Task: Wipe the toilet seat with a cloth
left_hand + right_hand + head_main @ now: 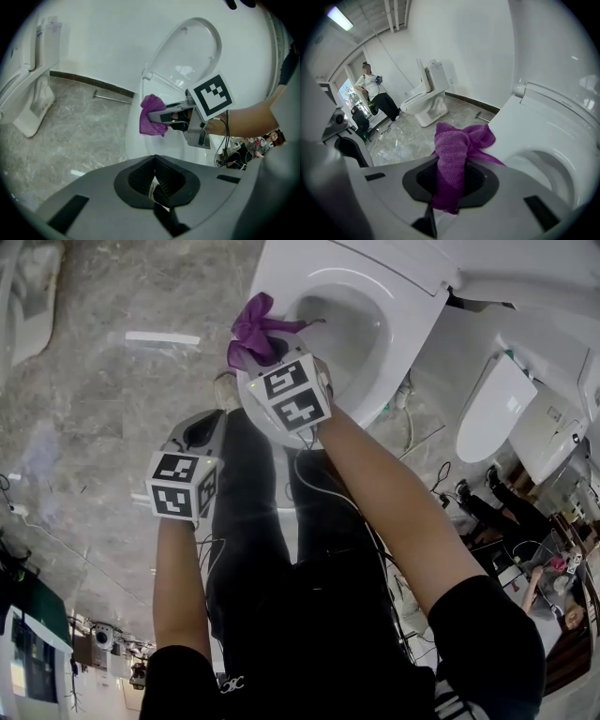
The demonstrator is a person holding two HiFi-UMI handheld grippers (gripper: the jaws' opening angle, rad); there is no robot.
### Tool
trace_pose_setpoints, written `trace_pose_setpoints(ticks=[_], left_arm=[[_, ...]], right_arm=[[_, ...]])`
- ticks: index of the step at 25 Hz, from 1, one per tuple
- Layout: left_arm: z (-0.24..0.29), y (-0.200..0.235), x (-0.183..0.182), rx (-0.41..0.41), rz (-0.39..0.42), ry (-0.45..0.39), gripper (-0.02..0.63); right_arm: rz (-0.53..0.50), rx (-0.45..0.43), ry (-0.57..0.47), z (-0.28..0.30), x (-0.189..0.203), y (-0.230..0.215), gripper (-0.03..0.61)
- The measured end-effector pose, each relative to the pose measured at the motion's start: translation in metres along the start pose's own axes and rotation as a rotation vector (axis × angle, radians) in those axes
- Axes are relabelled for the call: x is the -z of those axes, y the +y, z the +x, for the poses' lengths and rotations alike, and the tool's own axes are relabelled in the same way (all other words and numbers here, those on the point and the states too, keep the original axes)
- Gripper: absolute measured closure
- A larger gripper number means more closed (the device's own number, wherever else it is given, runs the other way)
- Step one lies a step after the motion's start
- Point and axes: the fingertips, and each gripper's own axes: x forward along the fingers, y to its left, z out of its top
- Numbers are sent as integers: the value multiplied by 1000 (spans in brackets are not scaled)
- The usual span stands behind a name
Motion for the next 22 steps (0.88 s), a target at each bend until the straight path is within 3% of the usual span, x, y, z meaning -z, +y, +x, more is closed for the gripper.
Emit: trace_pose_setpoints(ticks=[22], left_arm=[[3,-9,-8,4,15,9,611]], right_arm=[[13,135,-81,14,-73,-89,497]])
